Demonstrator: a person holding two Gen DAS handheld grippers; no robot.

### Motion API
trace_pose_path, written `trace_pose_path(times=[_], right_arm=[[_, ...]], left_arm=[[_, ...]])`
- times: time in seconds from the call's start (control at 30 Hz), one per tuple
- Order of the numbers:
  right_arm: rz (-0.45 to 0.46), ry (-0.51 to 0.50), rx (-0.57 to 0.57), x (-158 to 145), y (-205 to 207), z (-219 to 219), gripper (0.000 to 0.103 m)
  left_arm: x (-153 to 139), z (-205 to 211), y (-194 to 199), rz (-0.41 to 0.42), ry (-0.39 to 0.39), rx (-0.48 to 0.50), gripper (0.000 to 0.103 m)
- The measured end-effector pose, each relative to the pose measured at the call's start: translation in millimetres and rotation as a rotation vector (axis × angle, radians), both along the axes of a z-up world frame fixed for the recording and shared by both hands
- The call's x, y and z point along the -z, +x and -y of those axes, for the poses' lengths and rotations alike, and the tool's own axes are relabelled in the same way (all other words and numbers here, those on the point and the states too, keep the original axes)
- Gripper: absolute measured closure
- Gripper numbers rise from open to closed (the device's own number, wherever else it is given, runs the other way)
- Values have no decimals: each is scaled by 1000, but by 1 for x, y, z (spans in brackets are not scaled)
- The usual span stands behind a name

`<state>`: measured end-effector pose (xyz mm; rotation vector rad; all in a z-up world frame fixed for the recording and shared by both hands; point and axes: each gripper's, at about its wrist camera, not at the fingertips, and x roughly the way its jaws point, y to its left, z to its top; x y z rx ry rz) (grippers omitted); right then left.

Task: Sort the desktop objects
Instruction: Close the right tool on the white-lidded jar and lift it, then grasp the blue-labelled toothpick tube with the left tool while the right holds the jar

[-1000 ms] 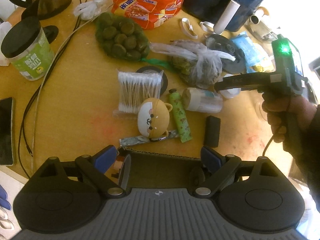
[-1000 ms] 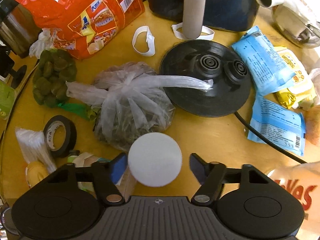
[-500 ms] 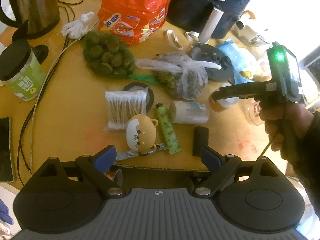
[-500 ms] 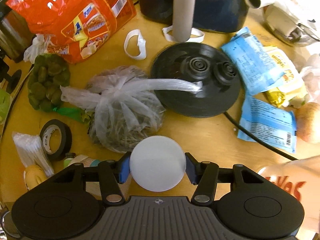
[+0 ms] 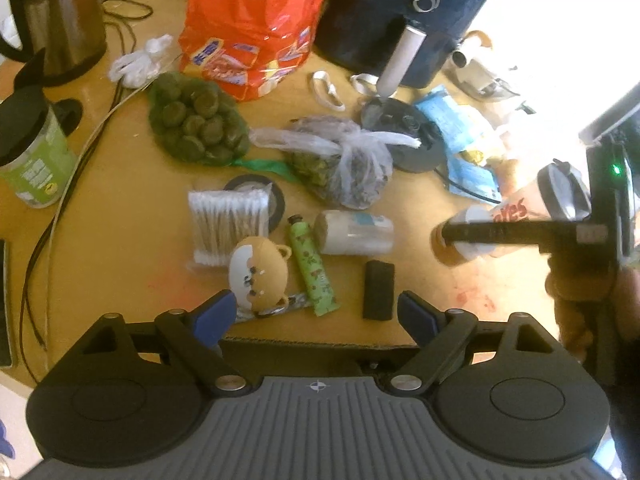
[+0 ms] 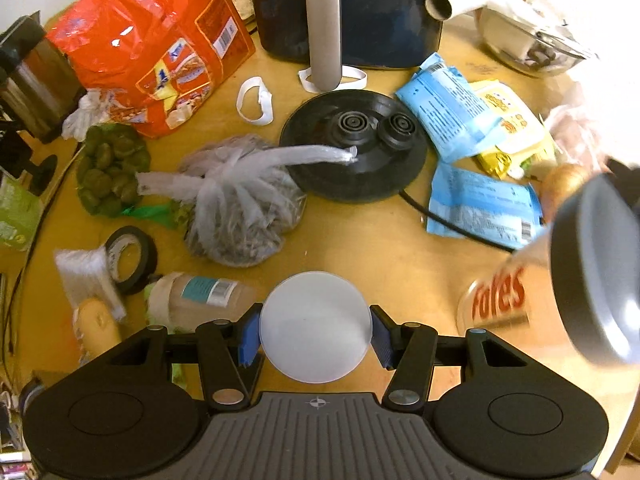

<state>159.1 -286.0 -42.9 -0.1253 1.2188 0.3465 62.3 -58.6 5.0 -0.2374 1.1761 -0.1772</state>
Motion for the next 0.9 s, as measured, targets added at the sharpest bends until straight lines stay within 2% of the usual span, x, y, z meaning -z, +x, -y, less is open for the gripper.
trace_pose_path(times=[0.23,0.43,0.6,0.9], right_arm=[[-16,18,29,-5,-24,15,45],[-32,28,49,-5,-42,26,45],[-36,43,74,-7,-52,35,45],[-44,54,126,-6,-61,52,45]], left_arm=[[-1,17,5,78,26,38,14],[7,39,13,159,96,113,13],[19,51,25,161,146,105,13],[45,71,40,151,158,122,14]])
